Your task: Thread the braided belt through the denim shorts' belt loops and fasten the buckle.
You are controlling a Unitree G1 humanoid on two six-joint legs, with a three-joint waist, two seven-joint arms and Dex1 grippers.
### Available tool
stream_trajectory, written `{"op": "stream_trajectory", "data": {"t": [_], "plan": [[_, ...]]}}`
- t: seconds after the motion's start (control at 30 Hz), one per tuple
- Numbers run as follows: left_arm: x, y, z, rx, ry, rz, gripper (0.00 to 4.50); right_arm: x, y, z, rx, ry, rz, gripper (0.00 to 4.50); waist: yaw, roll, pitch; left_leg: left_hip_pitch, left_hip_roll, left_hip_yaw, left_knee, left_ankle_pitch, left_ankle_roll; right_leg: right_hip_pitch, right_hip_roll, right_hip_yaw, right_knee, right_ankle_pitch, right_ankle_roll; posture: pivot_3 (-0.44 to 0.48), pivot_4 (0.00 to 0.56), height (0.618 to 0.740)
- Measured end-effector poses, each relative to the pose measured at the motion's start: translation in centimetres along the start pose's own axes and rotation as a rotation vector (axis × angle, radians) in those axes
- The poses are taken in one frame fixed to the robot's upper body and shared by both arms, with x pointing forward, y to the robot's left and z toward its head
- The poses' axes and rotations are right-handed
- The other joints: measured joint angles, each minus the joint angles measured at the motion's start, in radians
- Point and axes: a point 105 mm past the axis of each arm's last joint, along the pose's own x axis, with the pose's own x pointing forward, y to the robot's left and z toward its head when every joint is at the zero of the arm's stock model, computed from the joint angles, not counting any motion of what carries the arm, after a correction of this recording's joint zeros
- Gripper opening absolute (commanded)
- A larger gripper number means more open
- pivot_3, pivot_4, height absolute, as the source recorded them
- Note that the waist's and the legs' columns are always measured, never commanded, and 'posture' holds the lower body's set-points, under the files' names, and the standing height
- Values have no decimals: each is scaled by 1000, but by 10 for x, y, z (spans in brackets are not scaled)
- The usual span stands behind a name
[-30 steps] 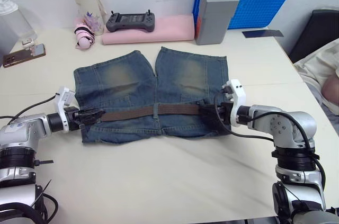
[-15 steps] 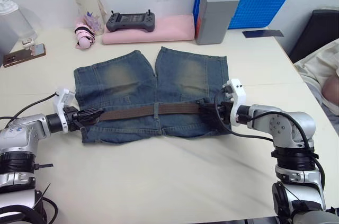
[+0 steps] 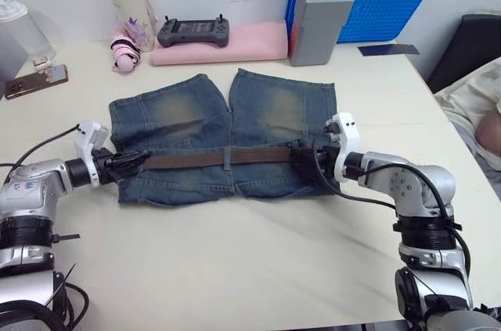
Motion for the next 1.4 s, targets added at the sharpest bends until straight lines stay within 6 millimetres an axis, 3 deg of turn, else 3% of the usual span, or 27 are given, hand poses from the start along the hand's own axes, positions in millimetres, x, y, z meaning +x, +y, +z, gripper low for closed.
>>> {"op": "stream_trajectory", "data": {"t": [0.13,0.2,0.33,0.43,0.53,0.63,0.77,0.83,0.93,1.07,1.2,1.23,1.37,1.4], "plan": [[20,17,9,187,1,140,0,18,-7,26,-48,-93,-38,399,-1,0,0,-1,0,1,0,0,0,-1,0,0,1,0,0,0,150,712],[27,29,27,267,-50,245,0,28,-7,48,-79,-166,-52,399,0,-1,0,-5,-1,1,2,1,0,-5,0,-1,3,0,0,0,150,712],[23,42,72,441,-187,411,0,35,-1,83,-148,-303,-66,399,-2,-3,0,-22,-1,2,13,1,0,-25,-2,-3,16,0,0,0,150,712],[9,36,100,652,-318,489,0,26,7,102,-225,-427,-59,399,-3,-3,0,-25,-3,2,14,1,1,-29,-4,-8,19,0,1,0,150,712],[-15,17,104,891,-415,520,0,-2,18,96,-331,-501,-8,399,-2,-3,0,-26,-3,0,13,-1,3,-29,-7,-9,19,1,1,0,150,712],[-33,-10,72,1086,-402,479,0,-29,24,62,-394,-443,46,399,0,-3,0,-26,-4,-1,13,-3,6,-29,-9,-13,19,1,1,0,150,712],[-47,-49,-7,1200,-254,327,0,-54,27,1,-468,-254,67,399,5,-3,0,-26,-7,3,15,-5,11,-24,-16,-22,11,1,1,0,150,712],[-55,-59,-30,1228,-201,292,0,-58,31,-22,-504,-176,83,399,6,-3,0,-19,-6,3,15,-4,13,-13,-17,-25,5,2,4,0,150,712],[-68,-68,-49,1254,-167,287,0,-63,38,-45,-561,-93,108,399,10,-2,1,-3,-5,2,13,-12,16,2,-18,-24,-2,3,4,0,150,712],[-78,-76,-67,1254,-134,271,0,-72,43,-60,-626,-18,133,2299,24,-2,1,2,-3,2,11,-13,13,5,-17,-23,-2,1,1,0,150,712],[-87,-84,-77,1248,-112,253,1635,-89,49,-78,-671,102,210,4246,27,-2,1,1,-2,2,11,-13,11,5,-16,-26,-3,1,1,0,150,712],[-89,-87,-81,1245,-102,236,2039,-93,53,-81,-680,125,242,4500,28,-2,1,1,-2,3,11,-14,11,5,-16,-26,-4,1,1,0,150,712],[-96,-103,-93,1195,-53,89,3695,-110,58,-94,-760,245,336,4500,29,-2,1,3,-2,3,13,-15,14,9,-17,-27,-7,1,2,0,150,712],[-97,-106,-92,1182,-40,41,3695,-112,58,-92,-782,250,349,4500,29,-2,1,3,-2,3,13,-16,14,9,-17,-26,-8,1,3,0,150,712]]}}
